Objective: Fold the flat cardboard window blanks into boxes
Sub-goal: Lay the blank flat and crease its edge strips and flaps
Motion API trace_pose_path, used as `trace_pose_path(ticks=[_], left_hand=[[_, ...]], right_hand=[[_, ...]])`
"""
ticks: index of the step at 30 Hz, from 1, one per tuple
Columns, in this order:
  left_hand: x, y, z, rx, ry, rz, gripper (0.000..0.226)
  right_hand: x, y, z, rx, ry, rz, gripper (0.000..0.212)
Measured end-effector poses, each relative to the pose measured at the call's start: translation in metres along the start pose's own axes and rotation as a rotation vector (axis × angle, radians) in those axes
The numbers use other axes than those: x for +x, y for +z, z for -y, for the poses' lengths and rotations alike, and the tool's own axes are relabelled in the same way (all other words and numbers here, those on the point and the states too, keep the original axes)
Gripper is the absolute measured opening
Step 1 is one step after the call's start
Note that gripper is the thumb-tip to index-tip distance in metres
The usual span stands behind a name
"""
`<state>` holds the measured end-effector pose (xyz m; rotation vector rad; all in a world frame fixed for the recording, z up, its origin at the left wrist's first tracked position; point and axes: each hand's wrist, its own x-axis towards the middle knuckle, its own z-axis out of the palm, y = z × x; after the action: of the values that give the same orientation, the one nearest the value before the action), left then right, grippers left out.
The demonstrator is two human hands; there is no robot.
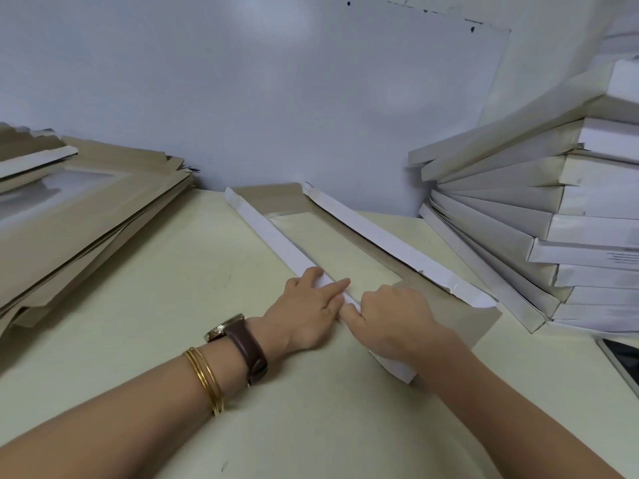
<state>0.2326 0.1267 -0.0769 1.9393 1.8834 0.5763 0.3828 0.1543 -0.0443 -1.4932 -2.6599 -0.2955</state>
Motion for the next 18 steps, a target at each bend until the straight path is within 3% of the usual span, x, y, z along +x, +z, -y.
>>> trace_pose_path(ticks=[5, 9, 13, 15, 18], left_hand=[[0.001, 0.0, -0.005, 0.142, 0.021, 0.022, 0.038], [0.006, 0.004, -0.002, 0.35, 0.061, -0.023, 0.05], [0.006, 0.014, -0.005, 0.337, 0.088, -0.142, 0.04], [0.007, 0.015, -0.005, 0.321, 0.08, -0.152, 0.044], [0.008, 0.012, 0.0, 0.303, 0.074, -0.141, 0.047]], right_hand=[[0.001, -0.005, -0.003, 0.036, -0.109, 0.035, 0.039], [0.01, -0.01, -0.024, 0.14, -0.083, 0.145, 0.037], [0.025, -0.009, -0.043, 0.297, -0.035, 0.188, 0.038], [0.034, 0.0, -0.052, 0.299, -0.053, 0.209, 0.033], [0.041, 0.013, -0.06, 0.307, -0.091, 0.236, 0.043]])
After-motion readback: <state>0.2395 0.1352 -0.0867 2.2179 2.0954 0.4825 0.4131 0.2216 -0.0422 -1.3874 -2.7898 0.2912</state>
